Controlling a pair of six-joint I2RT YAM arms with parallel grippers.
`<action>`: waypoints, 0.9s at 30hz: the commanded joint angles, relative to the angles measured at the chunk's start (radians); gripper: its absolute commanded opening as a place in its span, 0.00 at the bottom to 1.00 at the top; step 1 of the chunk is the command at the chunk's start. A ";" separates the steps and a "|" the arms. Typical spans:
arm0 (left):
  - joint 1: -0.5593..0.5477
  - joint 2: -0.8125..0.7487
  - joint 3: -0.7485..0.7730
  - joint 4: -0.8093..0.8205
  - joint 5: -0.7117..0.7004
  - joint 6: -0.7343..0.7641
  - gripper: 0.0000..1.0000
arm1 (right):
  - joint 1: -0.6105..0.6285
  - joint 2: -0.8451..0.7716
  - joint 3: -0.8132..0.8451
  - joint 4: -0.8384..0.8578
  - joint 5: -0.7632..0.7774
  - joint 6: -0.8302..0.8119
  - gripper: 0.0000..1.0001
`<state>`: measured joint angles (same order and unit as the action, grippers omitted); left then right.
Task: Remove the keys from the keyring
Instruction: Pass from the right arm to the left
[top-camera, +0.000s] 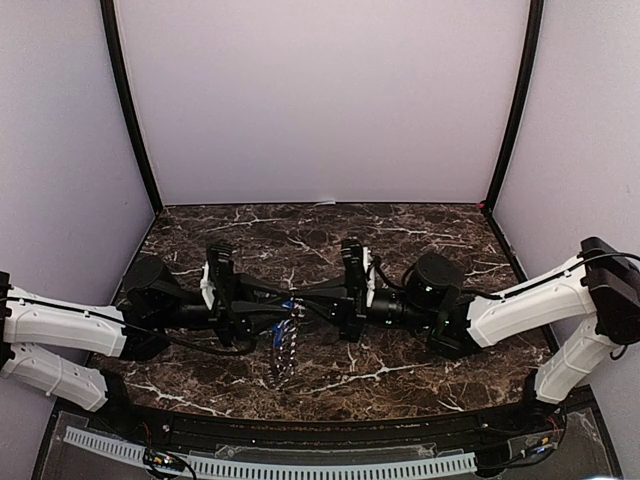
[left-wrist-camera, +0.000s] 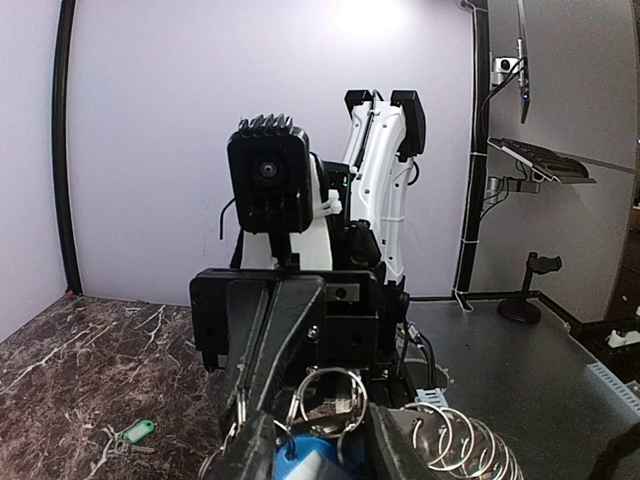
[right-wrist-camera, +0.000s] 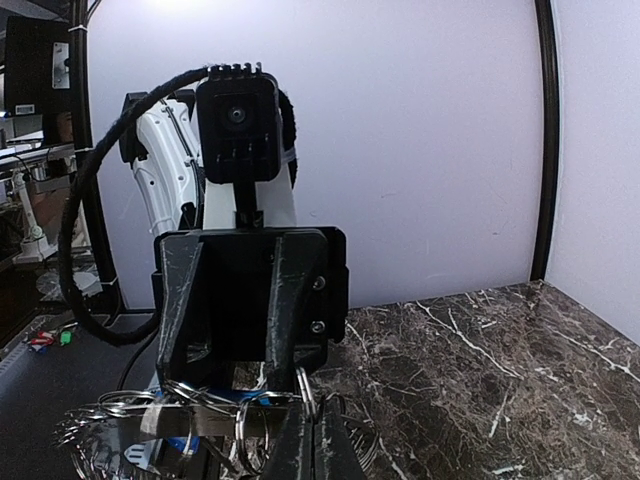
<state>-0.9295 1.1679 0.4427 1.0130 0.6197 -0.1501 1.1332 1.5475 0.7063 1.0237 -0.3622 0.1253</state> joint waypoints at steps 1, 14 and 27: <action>-0.003 -0.028 -0.027 0.057 -0.099 -0.025 0.32 | 0.006 0.001 0.032 0.031 -0.018 0.014 0.00; 0.049 -0.134 -0.039 -0.040 -0.094 -0.171 0.45 | 0.006 -0.034 0.016 -0.010 0.000 -0.017 0.00; 0.049 -0.016 0.031 -0.111 0.023 -0.162 0.37 | 0.006 -0.031 0.030 -0.037 -0.023 -0.026 0.00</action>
<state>-0.8837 1.1454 0.4500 0.9173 0.6273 -0.3111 1.1362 1.5444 0.7074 0.9298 -0.3714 0.1051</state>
